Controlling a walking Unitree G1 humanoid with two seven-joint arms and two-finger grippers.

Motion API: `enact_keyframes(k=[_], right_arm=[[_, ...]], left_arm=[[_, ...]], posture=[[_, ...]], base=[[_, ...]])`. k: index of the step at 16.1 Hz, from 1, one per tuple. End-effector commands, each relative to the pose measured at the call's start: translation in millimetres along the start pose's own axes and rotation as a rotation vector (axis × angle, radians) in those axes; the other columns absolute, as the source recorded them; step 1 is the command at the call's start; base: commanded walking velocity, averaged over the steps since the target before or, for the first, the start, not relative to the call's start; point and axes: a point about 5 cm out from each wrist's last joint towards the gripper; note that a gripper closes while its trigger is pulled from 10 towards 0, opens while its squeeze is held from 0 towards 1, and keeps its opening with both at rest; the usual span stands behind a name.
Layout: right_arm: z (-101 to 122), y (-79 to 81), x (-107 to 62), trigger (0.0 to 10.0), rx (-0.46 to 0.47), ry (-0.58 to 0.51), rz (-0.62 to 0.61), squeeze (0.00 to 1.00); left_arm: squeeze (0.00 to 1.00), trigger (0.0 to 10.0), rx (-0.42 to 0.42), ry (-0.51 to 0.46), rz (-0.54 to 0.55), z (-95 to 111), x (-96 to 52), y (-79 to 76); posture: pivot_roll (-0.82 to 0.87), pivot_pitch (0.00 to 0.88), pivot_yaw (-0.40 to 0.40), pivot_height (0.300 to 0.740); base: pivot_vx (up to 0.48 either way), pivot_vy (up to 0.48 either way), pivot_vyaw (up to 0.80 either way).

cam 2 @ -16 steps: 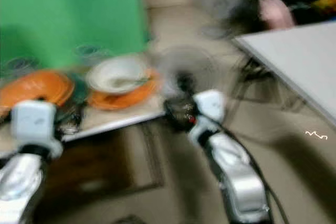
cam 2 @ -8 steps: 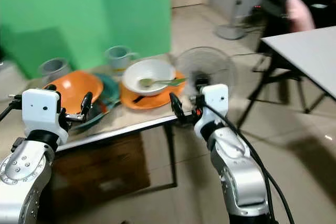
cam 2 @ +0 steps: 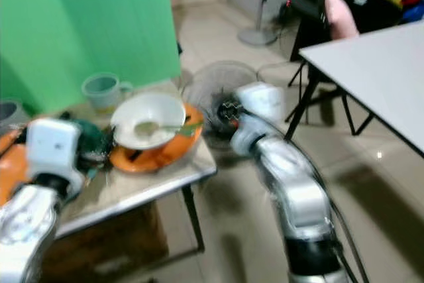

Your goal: Setting the table

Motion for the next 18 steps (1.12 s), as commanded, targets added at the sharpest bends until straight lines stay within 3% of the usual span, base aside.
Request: enact_keyframes(k=[1, 5, 10, 12, 14, 16, 18], right_arm=[[5.5, -4.8, -4.4, 10.0, -0.025, 0.012, 0.04, 0.0], [23.1, -4.1, -9.1, 10.0, -0.007, 0.015, 0.209, 0.0], [19.2, -11.0, -15.7, 10.0, -0.039, 0.123, 0.296, 0.0], [13.1, -17.2, -14.7, 10.0, -0.074, 0.244, 0.243, 0.0], [12.2, -14.1, -7.7, 10.0, -0.122, 0.372, 0.26, 0.0], [20.5, -3.9, 10.6, 10.0, -0.071, 0.409, 0.275, 0.0], [32.3, 6.6, 37.4, 10.0, -0.1, 0.429, 0.26, 0.0]], left_arm=[[0.0, 10.0, 0.009, -0.023, -0.007, 7.6, -5.9, -1.2], [0.0, 10.0, 0.025, -0.019, 0.002, 12.3, -19.5, -2.3], [0.0, 10.0, 0.066, -0.045, -0.042, 17.8, -11.4, -1.9], [0.0, 10.0, 0.075, -0.053, -0.122, 18.2, -3.6, -7.2], [0.0, 10.0, 0.076, -0.077, -0.27, 19.1, 4.3, -17.1], [0.0, 10.0, 0.074, -0.097, -0.399, 18.9, 6.4, -22.2], [0.0, 10.0, 0.048, -0.088, -0.539, 16.1, 0.9, -21.5]], posture=[[0.0, 0.0, 0.05, 0.74], [0.03, 0.0, 0.037, 0.74], [0.02, 0.0, 0.059, 0.74], [-0.01, 0.0, 0.1, 0.74], [-0.04, 0.0, 0.129, 0.74], [-0.06, 0.0, 0.143, 0.74], [-0.06, 0.0, 0.135, 0.74]], base=[[0.307, 0.0, 0.8], [0.138, 0.0, 0.6], [0.0, 0.0, 0.0], [0.0, 0.0, 0.0], [0.0, 0.0, 0.0], [0.0, 0.0, 0.0], [0.0, 0.0, 0.0]])
Point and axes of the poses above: a point about 5 cm out from each wrist's last joint towards the gripper, its own x axis pointing out of the wrist towards the gripper, its own z axis along the axis of the wrist's last joint, y = z × x, and after that the axes turned 15 degrees about x, right-handed
